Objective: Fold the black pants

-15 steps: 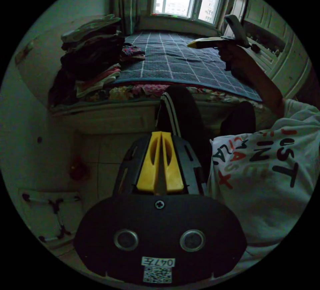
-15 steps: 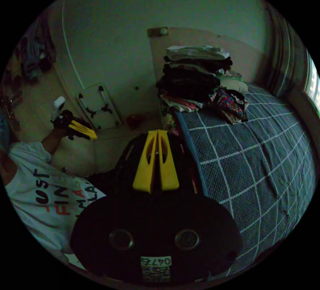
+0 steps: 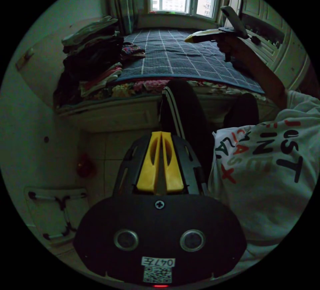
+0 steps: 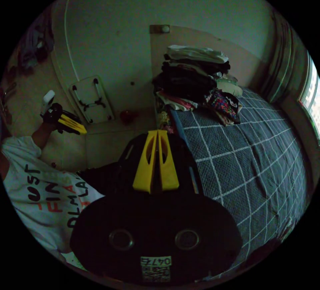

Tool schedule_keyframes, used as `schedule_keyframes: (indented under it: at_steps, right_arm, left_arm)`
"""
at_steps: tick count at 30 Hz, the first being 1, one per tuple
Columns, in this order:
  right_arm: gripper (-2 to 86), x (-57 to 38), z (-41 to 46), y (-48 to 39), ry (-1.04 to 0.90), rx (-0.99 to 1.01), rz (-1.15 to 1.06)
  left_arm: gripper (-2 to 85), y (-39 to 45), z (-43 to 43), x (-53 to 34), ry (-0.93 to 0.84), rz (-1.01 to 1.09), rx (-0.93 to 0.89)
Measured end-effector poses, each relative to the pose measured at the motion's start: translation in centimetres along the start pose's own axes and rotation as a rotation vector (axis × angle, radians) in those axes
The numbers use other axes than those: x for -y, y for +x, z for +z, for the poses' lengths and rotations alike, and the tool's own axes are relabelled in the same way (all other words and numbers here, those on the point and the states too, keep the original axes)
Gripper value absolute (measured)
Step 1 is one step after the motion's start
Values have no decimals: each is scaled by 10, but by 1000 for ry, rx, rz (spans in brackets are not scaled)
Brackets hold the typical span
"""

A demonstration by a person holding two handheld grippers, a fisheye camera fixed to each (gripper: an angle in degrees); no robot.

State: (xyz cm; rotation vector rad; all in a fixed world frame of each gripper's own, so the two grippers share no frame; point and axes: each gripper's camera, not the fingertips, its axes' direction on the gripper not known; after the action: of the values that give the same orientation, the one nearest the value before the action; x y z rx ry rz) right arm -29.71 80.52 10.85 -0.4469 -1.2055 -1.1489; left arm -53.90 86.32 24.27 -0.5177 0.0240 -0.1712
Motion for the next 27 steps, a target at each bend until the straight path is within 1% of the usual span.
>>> schedule_keyframes:
  at_steps: [13, 21, 27]
  right_arm:
    - [-12, -41, -40, -20, -14, -31, 17]
    - [-12, -68, -62, -28, -15, -41, 13]
    - [-12, -98, -84, -27, -20, -60, 40]
  left_arm:
    - [-9, 59, -6, 8, -18, -4, 14]
    - [-9, 92, -4, 25, -35, -51, 44]
    - [-9, 118, 7, 41, -49, -84, 23]
